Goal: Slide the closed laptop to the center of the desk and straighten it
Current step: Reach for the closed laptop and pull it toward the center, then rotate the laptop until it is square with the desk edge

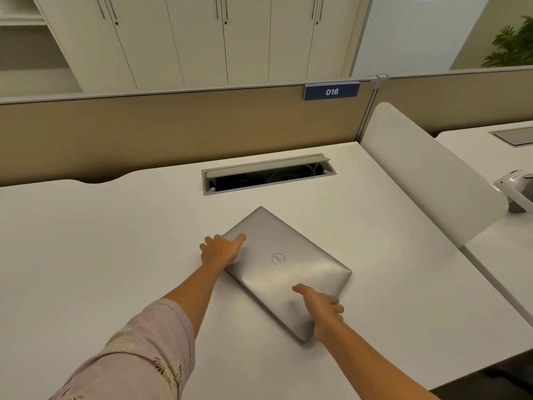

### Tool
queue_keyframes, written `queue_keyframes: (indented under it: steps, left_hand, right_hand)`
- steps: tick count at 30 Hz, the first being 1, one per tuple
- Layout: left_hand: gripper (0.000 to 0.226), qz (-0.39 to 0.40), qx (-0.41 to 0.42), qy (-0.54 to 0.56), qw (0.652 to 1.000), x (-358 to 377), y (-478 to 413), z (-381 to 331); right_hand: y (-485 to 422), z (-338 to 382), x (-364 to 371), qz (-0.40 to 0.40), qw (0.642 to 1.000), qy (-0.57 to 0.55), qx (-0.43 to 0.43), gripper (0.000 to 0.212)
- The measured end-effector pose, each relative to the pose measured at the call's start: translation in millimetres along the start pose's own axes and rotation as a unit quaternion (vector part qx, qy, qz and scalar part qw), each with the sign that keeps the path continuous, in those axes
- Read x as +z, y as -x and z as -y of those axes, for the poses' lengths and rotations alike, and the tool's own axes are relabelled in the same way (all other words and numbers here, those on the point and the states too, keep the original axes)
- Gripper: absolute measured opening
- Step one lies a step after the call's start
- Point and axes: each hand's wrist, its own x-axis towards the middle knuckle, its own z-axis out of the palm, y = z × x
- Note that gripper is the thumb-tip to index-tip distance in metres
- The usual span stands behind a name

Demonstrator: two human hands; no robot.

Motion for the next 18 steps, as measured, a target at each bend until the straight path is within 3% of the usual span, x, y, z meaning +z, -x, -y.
queue_keyframes:
  steps: [4, 8, 11, 14, 18]
  left_hand:
    - [0.081, -0.033, 0.089, -0.068, 0.993, 14, 12, 10]
    - [0.076, -0.062, 0.287, -0.136, 0.946, 44, 37, 30]
    - [0.08, -0.027, 0.379, -0.176, 0.908, 69, 64, 41]
    - [0.088, -0.002, 0.454, -0.196, 0.869, 90, 90, 45]
    - [0.105, 0.021, 0.482, -0.212, 0.85, 107, 114, 44]
  right_hand:
    - [2, 2, -3, -0.048, 0.998, 0.001, -0.029, 0.085]
    - [-3, 14, -3, -0.171, 0.962, 0.034, -0.212, 0.095]
    - [-17, 25, -2, -0.164, 0.936, 0.129, -0.284, 0.084]
    - [-37, 30, -6, -0.155, 0.887, 0.264, -0.347, 0.078]
    - [-66, 37, -23, -0.124, 0.862, 0.356, -0.339, 0.083]
